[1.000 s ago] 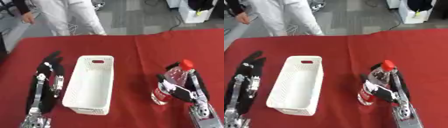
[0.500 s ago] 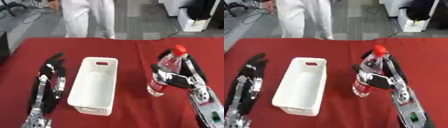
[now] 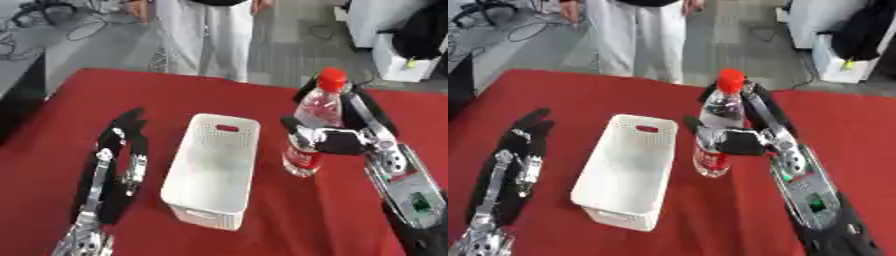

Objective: Pick up objects on the table and place them in the box.

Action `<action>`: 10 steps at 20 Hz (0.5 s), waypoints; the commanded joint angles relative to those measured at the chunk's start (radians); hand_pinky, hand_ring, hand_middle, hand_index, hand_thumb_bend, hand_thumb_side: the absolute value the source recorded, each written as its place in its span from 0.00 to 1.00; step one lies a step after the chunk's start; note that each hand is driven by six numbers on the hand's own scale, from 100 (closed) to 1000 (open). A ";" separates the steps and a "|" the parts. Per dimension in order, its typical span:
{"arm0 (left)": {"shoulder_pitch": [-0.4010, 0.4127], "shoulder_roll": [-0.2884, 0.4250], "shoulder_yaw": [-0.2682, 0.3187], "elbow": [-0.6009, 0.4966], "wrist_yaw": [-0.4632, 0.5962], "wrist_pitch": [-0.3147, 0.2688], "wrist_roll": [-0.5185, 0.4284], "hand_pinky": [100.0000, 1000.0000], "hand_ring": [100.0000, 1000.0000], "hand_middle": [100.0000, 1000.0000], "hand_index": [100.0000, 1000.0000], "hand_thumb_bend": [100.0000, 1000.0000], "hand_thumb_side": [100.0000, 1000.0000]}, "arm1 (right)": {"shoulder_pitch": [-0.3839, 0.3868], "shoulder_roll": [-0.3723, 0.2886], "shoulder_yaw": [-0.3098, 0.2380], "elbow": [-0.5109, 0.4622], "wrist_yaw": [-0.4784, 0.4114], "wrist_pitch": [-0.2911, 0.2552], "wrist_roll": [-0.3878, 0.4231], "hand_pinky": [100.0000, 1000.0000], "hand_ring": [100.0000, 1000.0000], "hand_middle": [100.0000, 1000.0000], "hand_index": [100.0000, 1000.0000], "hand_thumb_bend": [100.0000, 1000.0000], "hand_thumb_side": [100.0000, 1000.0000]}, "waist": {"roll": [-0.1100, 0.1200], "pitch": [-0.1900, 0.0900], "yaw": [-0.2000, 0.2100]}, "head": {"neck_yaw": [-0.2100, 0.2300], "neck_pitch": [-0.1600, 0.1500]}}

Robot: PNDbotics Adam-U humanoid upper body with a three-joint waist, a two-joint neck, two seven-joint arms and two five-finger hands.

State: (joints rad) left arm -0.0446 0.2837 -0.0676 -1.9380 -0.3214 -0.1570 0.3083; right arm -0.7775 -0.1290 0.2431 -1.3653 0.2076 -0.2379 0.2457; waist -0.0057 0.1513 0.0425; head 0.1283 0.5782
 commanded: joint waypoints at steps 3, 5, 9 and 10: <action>-0.010 0.031 -0.007 -0.014 0.012 -0.006 -0.012 0.83 0.84 0.85 0.93 0.00 0.88 | -0.078 0.029 -0.003 0.051 0.050 -0.027 0.006 0.00 0.00 0.20 0.35 0.34 0.07 | -0.002 -0.021 0.037 | 0.017 -0.021; -0.013 0.032 -0.008 -0.017 0.015 -0.006 -0.014 0.83 0.84 0.85 0.93 0.00 0.88 | -0.094 0.037 -0.005 0.074 0.066 -0.034 0.006 0.00 0.00 0.20 0.35 0.34 0.07 | -0.006 -0.022 0.060 | 0.022 -0.026; -0.016 0.034 -0.010 -0.017 0.020 -0.006 -0.018 0.83 0.84 0.85 0.93 0.00 0.88 | -0.122 0.041 -0.008 0.118 0.102 -0.052 0.009 0.00 0.00 0.20 0.35 0.33 0.07 | -0.015 -0.026 0.099 | 0.029 -0.043; -0.017 0.034 -0.011 -0.017 0.021 -0.006 -0.018 0.83 0.84 0.85 0.93 0.00 0.88 | -0.129 0.041 -0.009 0.130 0.111 -0.055 0.009 0.00 0.00 0.20 0.35 0.33 0.07 | -0.017 -0.027 0.107 | 0.030 -0.049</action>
State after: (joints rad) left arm -0.0536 0.2916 -0.0758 -1.9382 -0.3113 -0.1626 0.2933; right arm -0.8795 -0.0868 0.2422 -1.2320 0.3089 -0.2847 0.2560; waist -0.0288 0.1436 0.1515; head 0.1458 0.5460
